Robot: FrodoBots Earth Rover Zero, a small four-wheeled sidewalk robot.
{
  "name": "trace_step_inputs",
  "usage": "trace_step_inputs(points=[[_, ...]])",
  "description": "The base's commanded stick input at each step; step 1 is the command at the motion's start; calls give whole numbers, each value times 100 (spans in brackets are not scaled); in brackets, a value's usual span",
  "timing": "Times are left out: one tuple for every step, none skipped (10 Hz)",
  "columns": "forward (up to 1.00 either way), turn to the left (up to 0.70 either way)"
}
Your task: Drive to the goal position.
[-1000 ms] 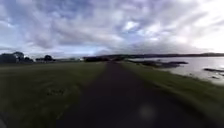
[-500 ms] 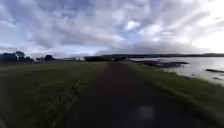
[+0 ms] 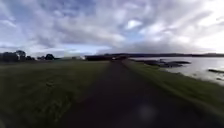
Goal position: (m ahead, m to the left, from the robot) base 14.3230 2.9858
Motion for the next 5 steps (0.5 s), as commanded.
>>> trace_step_inputs(points=[[70, 0], [70, -11], [70, -31], [70, -35], [70, -26]])
